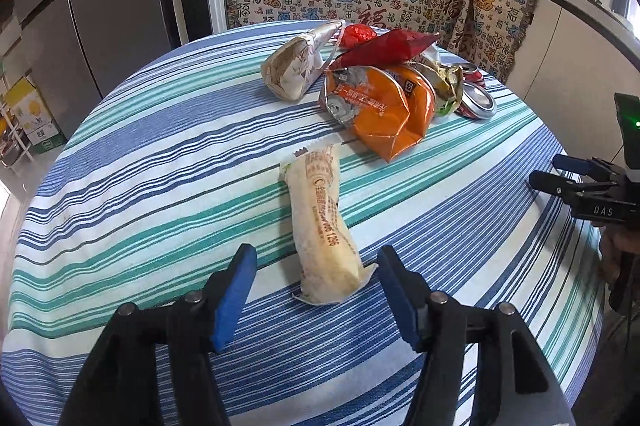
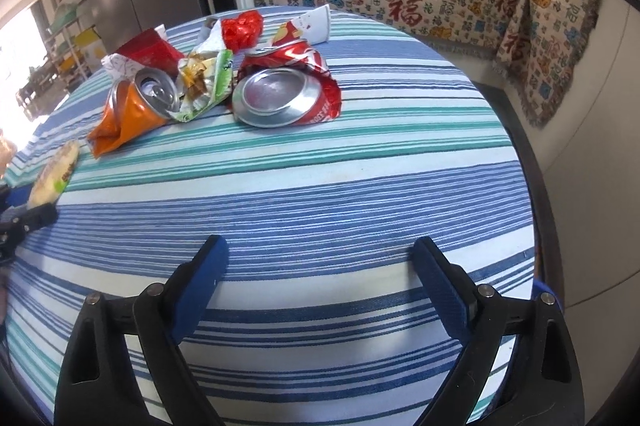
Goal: Collect trash
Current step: 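Lower the left tool onto the cream pastry wrapper and close around it, then grasp the white snack bag with the right tool while the left tool holds the pastry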
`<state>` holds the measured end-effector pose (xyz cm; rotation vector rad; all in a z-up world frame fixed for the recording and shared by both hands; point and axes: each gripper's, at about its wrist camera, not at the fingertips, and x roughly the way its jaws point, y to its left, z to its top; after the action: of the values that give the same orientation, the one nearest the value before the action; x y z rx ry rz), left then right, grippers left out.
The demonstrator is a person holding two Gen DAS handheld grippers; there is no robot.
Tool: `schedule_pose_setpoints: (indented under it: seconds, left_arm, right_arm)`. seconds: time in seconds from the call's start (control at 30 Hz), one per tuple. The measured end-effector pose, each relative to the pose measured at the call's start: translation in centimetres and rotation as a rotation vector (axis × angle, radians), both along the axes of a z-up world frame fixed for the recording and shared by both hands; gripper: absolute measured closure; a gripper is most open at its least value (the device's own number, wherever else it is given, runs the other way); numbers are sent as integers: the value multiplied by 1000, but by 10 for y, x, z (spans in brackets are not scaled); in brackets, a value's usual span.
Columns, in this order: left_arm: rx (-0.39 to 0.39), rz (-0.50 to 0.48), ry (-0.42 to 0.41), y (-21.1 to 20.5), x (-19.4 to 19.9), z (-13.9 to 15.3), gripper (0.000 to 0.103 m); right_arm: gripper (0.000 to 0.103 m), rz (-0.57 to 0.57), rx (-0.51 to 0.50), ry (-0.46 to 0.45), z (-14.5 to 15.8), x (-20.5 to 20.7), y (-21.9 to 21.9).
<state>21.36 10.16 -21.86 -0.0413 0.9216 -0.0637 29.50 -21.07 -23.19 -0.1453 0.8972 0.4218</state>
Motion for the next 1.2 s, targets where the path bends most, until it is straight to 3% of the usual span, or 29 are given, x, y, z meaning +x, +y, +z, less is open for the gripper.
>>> schedule_pose_setpoints:
  seconds: [0.23, 0.4, 0.5, 0.63, 0.83, 0.93, 1.03, 1.13, 1.2]
  left_arm:
    - [54, 22, 22, -2, 4, 0, 39]
    - [51, 26, 9, -1, 3, -1, 39]
    - [49, 31, 9, -1, 3, -1, 39]
    - [45, 42, 5, -1, 5, -1, 39]
    - [37, 46, 3, 1, 5, -1, 39]
    - [41, 46, 3, 1, 4, -1, 39]
    - [46, 45, 3, 0, 5, -1, 39]
    - [42, 46, 3, 0, 5, -1, 39]
    - [40, 48, 3, 0, 4, -1, 39]
  right_arm:
    - [17, 142, 51, -28, 15, -15, 40]
    - [21, 129, 73, -58, 23, -1, 57]
    - [31, 125, 86, -34, 27, 14, 60]
    - [45, 146, 93, -69, 37, 31, 70]
    - [45, 235, -20, -138, 38, 56, 109]
    - [46, 298, -91, -126, 30, 66, 124]
    - [71, 335, -107, -100, 26, 73, 129]
    - [82, 343, -87, -78, 29, 69, 128]
    - [83, 305, -36, -70, 36, 61, 118]
